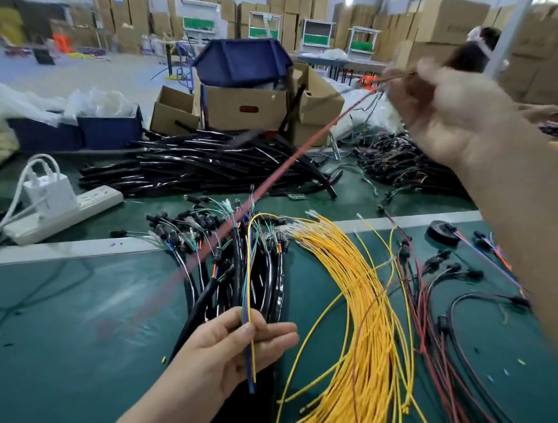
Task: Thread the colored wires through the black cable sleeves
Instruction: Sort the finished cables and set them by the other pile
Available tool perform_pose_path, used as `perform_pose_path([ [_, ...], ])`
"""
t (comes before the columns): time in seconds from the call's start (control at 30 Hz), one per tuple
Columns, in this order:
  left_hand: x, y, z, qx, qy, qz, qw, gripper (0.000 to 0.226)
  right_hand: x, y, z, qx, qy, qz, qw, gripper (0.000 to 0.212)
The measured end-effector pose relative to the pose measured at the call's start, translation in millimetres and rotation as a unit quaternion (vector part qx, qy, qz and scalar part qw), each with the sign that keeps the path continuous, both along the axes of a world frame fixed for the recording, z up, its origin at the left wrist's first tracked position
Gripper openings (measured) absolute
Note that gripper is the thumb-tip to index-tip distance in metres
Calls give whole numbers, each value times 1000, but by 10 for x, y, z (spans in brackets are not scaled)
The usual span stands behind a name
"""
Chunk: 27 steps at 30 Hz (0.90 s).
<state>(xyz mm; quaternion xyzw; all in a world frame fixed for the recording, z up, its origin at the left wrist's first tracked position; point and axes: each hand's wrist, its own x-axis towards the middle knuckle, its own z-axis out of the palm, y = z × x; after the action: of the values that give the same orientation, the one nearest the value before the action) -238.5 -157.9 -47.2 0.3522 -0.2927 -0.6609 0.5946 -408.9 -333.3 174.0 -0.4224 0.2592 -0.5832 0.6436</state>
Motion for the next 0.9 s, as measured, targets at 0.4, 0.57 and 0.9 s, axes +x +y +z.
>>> perform_pose_path([
  [0.4, -20, 45, 31, -4, -6, -29, 1000, 32, 697, 8, -1162, -50, 498, 222, 837, 11],
  [0.57, -80, 37, 59, 4, -4, 24, 1000, 38, 799, -147, -1222, -28, 430, 132, 893, 11],
  [0.9, -15, 47, 34, 3, 20, -10, 1000, 28, 1071, -218, -1026, -43, 447, 72, 891, 21],
])
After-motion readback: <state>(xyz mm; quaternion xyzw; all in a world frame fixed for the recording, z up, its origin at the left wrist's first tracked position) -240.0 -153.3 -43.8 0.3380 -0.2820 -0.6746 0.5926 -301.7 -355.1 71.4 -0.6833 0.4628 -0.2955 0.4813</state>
